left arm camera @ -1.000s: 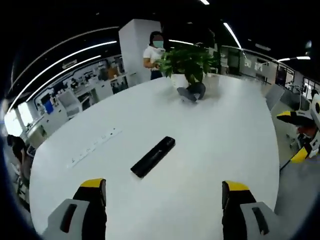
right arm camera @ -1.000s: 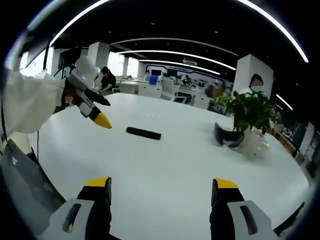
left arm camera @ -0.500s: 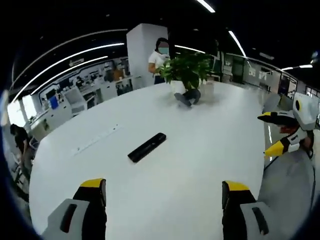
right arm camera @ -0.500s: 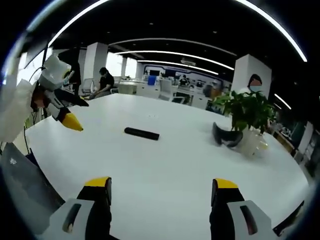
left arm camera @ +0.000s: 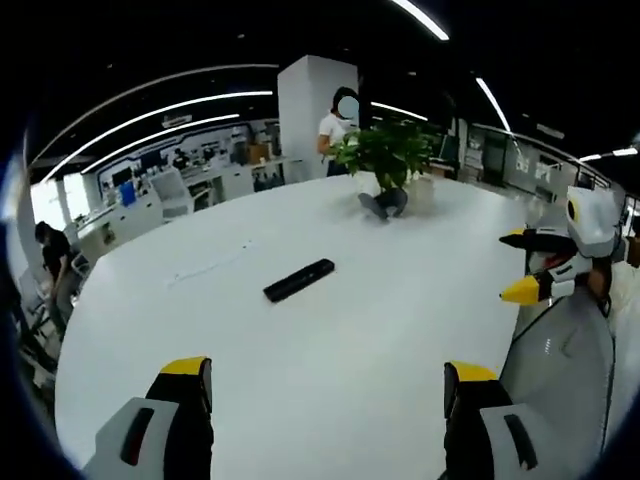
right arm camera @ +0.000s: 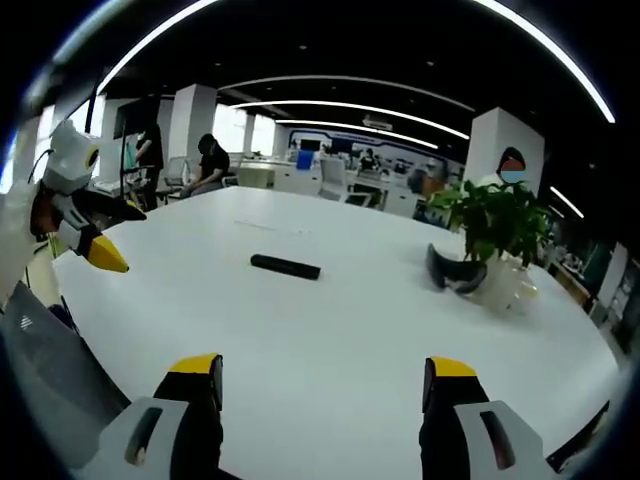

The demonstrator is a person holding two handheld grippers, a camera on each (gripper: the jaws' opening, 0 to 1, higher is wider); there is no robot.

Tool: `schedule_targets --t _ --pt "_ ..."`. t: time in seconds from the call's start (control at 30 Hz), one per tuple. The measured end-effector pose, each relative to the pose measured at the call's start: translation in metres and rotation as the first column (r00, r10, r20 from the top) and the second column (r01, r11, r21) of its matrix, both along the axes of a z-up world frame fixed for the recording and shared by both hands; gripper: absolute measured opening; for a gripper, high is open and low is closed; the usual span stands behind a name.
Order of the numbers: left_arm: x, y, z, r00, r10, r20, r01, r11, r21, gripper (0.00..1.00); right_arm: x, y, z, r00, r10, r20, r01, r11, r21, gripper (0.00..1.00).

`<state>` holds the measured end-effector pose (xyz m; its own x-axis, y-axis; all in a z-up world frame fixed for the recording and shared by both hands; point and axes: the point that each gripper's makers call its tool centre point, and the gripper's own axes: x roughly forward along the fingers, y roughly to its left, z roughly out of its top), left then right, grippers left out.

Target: Press the specified remote control buttons in sequence, fully releasing each button before pressing the next.

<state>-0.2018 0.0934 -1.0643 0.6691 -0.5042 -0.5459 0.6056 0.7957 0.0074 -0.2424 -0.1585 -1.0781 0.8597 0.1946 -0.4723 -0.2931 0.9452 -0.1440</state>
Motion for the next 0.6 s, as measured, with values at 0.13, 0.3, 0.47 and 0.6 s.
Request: schedule_targets --t 0.13,0.3,0.47,0.6 --pt "-0.01 0.011 0.003 0.999 0.031 0.008 -0.031 0.999 -0.011 1.0 0.0 0.0 0.0 1.0 -0.003 -0.002 0.003 1.0 0.003 0.82" --pt "-0.032 0.019 -0.008 0.999 0.041 -0.019 -0.041 0.999 -0.015 1.0 0.0 -0.001 0.001 1.0 -0.003 0.003 0.003 1.0 0.003 0.83" --pt "-0.046 0.028 -0.016 0.997 0.067 -0.031 -0.067 0.998 -0.017 1.0 0.0 -0.001 0.001 1.0 -0.007 0.003 0.007 1.0 0.001 0.83" --pt "-0.05 0.034 -0.017 0.996 0.088 0.0 -0.088 0.996 -0.02 1.0 -0.001 0.001 0.001 1.0 0.003 0.001 -0.003 1.0 -0.001 0.83"
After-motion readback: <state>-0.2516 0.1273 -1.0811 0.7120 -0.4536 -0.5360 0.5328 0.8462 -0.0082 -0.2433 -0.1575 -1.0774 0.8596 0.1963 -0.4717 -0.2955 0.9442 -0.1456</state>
